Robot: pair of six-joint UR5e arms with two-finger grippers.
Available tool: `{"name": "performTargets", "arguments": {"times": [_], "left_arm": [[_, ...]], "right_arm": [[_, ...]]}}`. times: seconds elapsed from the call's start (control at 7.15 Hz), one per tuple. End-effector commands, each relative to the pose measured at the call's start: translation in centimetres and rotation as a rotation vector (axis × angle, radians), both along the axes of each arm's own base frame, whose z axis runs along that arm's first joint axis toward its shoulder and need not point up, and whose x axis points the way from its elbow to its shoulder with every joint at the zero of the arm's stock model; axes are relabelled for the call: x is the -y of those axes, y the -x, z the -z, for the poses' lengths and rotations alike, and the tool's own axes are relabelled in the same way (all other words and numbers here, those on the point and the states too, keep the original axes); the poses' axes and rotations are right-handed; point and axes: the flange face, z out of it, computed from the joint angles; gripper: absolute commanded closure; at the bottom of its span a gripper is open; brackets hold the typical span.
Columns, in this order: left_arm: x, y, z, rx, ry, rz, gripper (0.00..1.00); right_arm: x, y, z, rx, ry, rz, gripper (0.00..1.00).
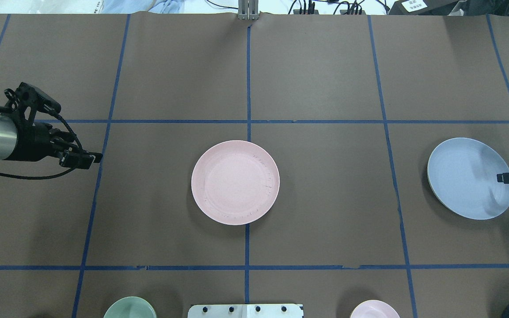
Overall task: Stack three plates with pink and blue
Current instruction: 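Grip the light blue plate rim with the right gripper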
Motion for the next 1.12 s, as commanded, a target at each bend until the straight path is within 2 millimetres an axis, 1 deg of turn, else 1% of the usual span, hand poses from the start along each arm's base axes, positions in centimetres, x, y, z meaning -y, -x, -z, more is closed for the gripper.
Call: {"name": "performTargets", "arguments": {"times": [0.0, 0.14, 0.28, 0.42, 0.56, 0.84, 0.98], "left_arm": [[0.0, 0.0, 0.0, -0.001, -0.001, 0.001, 0.00], [0.0, 0.0, 0.0, -0.001, 0.000, 0.003, 0.00], [0.0, 0.0, 0.0, -0.001, 0.000, 0.003, 0.00], [0.0, 0.0, 0.1, -0.002, -0.001, 0.003, 0.00], [0.0, 0.0, 0.0, -0.001, 0.002, 0.004, 0.00], [0.0, 0.0, 0.1, -0.004, 0.006, 0.005, 0.00], [-0.1, 0.0, 0.1, -0.006, 0.007, 0.001, 0.00]], "right_arm": [[-0.3, 0.5, -0.5, -0.006, 0.005, 0.015, 0.88], [-0.4, 0.6, -0.7, -0.008, 0.010, 0.019, 0.86], [-0.4, 0.6, -0.7, -0.008, 0.010, 0.019, 0.87], [-0.3, 0.6, -0.4, -0.001, 0.009, 0.018, 1.00], [0.1, 0.9, 0.4, 0.015, -0.002, 0.023, 1.00], [1.1, 1.5, 3.4, 0.058, -0.033, 0.032, 1.00], [2.8, 2.3, 6.1, 0.110, -0.059, 0.023, 1.00]]}}
